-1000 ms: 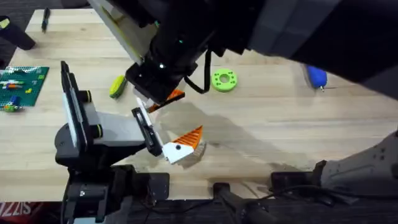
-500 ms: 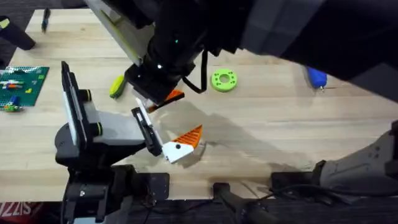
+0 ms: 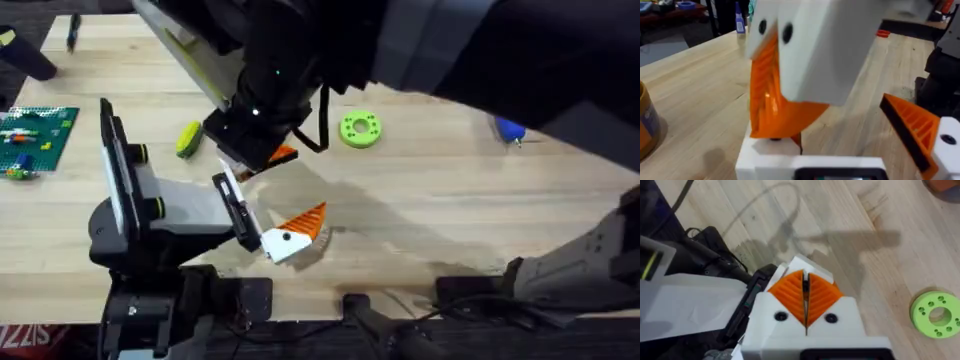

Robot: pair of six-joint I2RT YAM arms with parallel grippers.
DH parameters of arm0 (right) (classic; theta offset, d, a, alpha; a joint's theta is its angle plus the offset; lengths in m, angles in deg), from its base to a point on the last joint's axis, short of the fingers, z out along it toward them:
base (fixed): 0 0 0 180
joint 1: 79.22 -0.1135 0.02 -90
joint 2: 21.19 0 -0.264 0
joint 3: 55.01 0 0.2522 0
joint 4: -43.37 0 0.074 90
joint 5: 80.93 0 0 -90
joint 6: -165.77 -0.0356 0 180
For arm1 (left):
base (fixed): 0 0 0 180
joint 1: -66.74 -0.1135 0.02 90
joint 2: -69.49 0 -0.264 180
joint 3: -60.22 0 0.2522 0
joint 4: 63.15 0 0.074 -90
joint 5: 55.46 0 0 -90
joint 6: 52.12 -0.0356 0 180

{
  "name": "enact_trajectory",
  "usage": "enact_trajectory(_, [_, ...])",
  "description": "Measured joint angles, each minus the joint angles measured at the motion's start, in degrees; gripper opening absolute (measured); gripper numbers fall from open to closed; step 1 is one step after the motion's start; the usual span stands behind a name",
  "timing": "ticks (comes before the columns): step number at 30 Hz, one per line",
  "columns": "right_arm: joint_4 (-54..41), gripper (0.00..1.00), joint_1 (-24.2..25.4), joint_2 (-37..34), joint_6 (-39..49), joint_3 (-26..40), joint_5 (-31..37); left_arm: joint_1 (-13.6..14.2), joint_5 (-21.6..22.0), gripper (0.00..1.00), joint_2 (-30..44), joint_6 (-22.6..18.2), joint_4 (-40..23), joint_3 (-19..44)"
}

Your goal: Pick up the gripper from the table and insert it into the empty holder that is missing its gripper. Then pick up a screw, insert it into the mounting hole, and use the screwdriver to tighten it. Finally, clean up the table by picking up the vegetable and placing it into the bucket.

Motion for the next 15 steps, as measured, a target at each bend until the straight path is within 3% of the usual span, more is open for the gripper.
enact_trajectory(9, [-0.03,0.015,0.00,0.00,0.00,0.00,0.00,0.00,0.03,0.985,0.00,0.00,0.00,0.00])
enact_trajectory(13, [-0.39,0.328,-0.22,0.00,0.13,0.00,-0.37,0.00,0.04,0.985,0.00,0.00,0.01,0.00])
enact_trajectory(15, [-0.44,0.428,-0.26,0.04,0.20,0.00,0.03,0.00,0.09,0.985,0.00,0.03,0.02,0.00])
